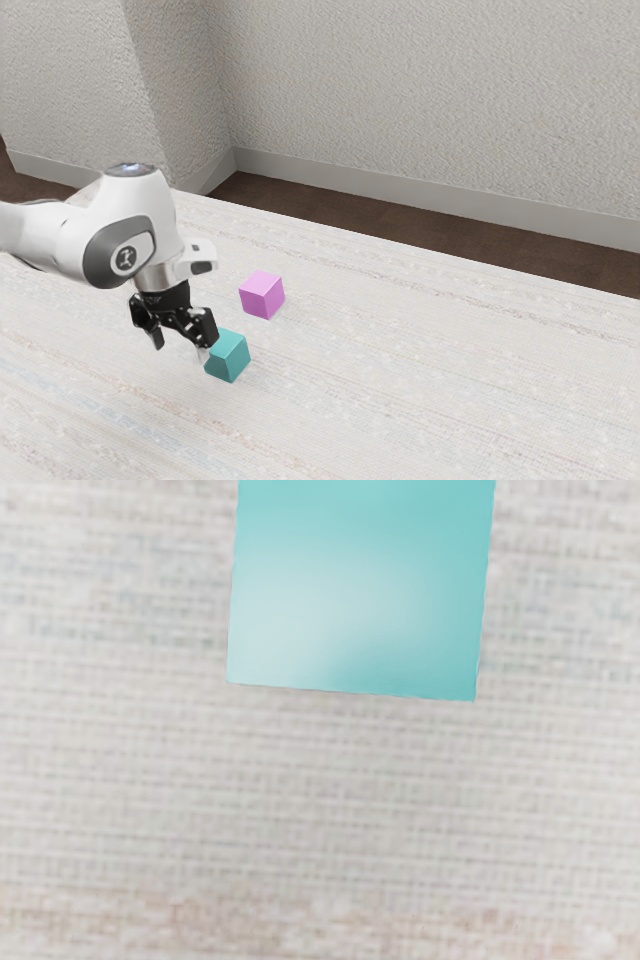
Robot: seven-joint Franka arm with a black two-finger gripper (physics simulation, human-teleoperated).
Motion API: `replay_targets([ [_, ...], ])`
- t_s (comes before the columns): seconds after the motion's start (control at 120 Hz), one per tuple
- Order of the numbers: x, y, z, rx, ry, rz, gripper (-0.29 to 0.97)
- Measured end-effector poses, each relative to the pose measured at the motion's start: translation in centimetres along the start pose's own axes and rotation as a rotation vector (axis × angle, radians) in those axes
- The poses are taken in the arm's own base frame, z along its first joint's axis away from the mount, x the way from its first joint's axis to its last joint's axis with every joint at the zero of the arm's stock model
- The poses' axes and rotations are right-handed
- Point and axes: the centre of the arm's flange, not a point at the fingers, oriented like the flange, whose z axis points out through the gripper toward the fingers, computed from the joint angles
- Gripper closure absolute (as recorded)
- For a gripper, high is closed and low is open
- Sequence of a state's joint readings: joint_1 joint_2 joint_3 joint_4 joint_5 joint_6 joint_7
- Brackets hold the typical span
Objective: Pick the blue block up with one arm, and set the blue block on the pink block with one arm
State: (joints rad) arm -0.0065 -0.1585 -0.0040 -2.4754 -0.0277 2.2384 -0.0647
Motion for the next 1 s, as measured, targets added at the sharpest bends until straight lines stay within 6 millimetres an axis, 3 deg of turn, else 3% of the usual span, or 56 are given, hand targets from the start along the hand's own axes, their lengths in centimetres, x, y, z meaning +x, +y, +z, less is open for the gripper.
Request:
replay_targets([
  [0.208, 3.9, 0.5, 2.2, 0.014, 0.12, -0.044, 0.0],
  [0.425, 6.3, 0.6, 3.7, -0.001, 0.159, -0.107, 0.0],
  [1.0, 6.8, 0.8, 5.7, 0.029, 0.169, -0.017, 0.0],
])
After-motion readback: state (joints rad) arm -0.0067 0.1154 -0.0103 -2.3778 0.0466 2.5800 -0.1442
